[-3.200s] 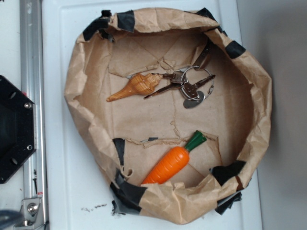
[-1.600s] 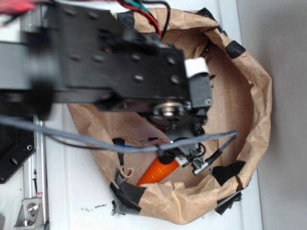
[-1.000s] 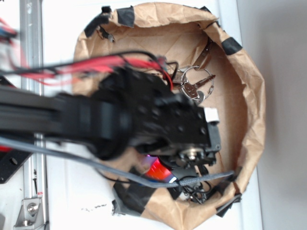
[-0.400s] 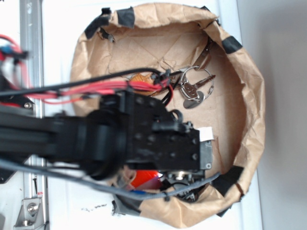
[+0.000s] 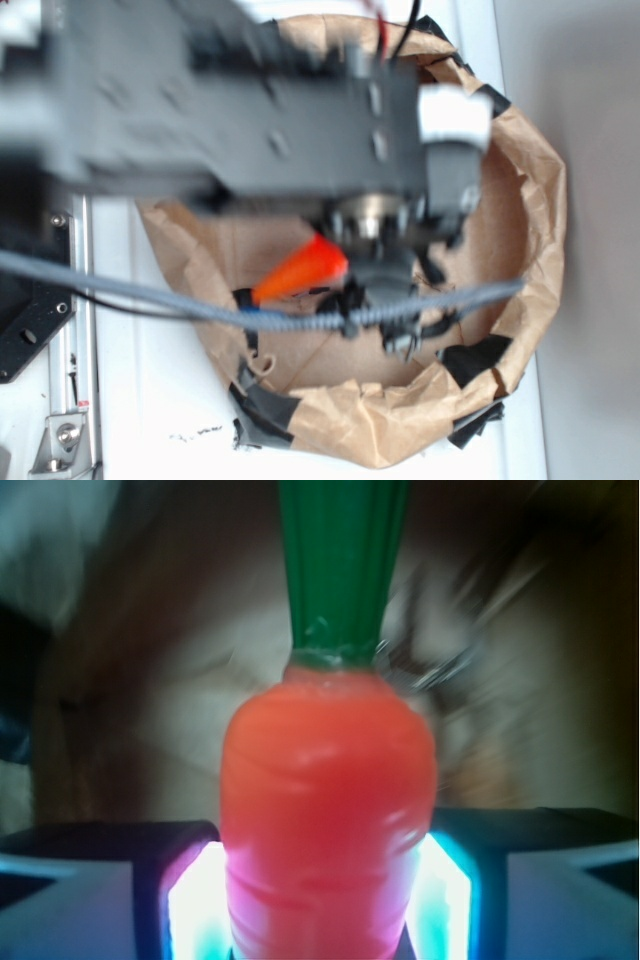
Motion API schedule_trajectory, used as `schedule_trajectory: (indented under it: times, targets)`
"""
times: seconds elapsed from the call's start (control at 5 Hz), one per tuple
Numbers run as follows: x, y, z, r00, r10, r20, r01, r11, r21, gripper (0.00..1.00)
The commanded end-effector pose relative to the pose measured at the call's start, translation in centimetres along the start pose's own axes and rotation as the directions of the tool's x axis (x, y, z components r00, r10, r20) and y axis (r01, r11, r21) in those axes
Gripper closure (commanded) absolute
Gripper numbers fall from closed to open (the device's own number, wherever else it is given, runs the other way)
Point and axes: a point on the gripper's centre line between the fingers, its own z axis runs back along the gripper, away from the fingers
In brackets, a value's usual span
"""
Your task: Grab the carrot.
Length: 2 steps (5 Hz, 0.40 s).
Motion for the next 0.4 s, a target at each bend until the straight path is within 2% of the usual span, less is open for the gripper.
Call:
schedule_trajectory:
  times: [0.0, 0.2]
  targets:
    - [1.25, -0.31, 6.80, 0.962, -0.185, 0.200, 0.177, 0.983, 0.057, 1.00]
    - [1.16, -0.53, 5.89, 0.964, -0.189, 0.186, 0.177, 0.981, 0.079, 1.00]
